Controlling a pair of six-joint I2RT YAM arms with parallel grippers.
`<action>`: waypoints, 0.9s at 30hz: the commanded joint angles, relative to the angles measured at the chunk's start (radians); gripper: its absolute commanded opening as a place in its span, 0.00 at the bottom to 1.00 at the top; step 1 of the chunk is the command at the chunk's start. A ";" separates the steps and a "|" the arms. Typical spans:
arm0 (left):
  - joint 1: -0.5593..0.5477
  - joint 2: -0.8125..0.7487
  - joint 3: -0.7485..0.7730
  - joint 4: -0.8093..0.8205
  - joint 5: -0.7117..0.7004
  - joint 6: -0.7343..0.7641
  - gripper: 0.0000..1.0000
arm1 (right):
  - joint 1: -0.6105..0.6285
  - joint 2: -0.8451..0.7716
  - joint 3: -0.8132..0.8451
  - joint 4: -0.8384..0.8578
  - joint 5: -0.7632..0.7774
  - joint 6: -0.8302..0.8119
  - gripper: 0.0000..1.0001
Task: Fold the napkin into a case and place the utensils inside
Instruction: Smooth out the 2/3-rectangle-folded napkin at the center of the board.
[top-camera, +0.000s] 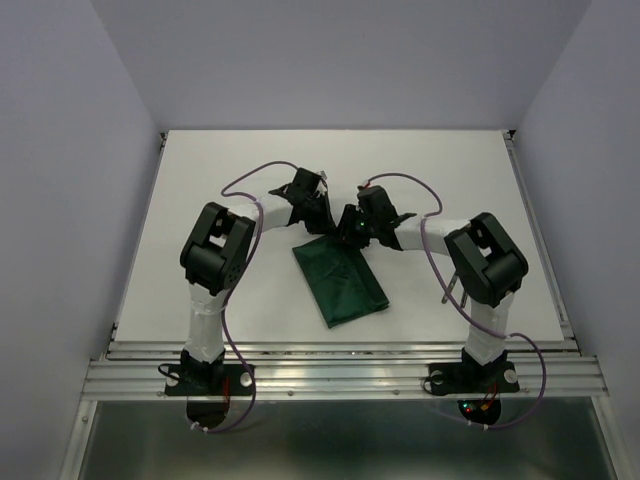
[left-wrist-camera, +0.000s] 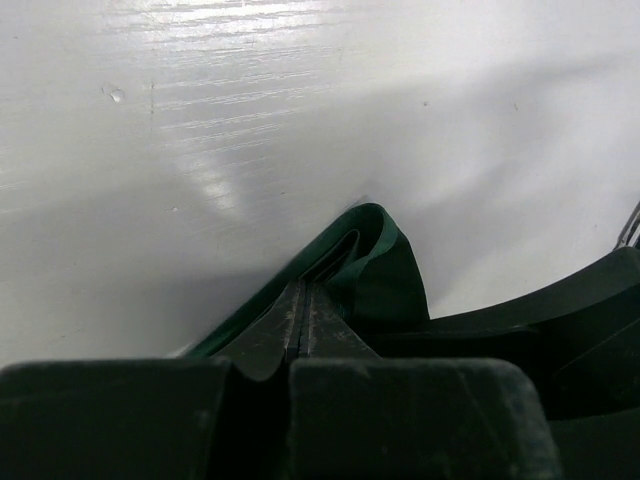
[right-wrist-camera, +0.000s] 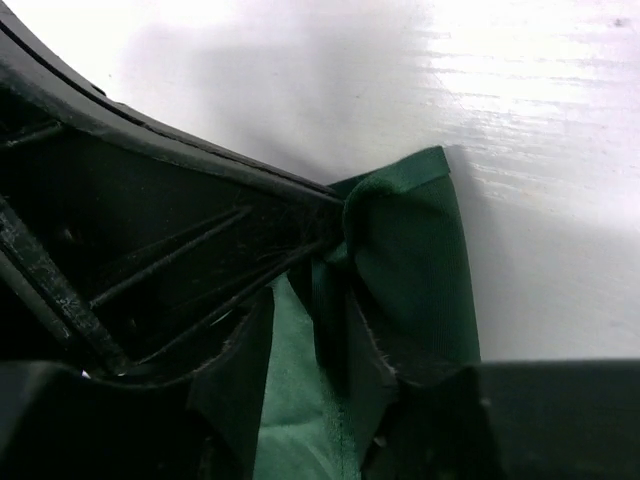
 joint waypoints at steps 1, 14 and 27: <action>-0.015 -0.013 0.000 -0.029 0.012 0.021 0.00 | 0.009 -0.069 0.003 -0.014 0.035 -0.026 0.44; -0.015 -0.021 -0.001 -0.031 0.010 0.030 0.00 | 0.009 -0.155 -0.031 -0.032 0.070 -0.029 0.28; -0.013 -0.044 0.002 -0.036 0.010 0.041 0.00 | 0.009 -0.212 -0.160 -0.020 0.095 -0.041 0.01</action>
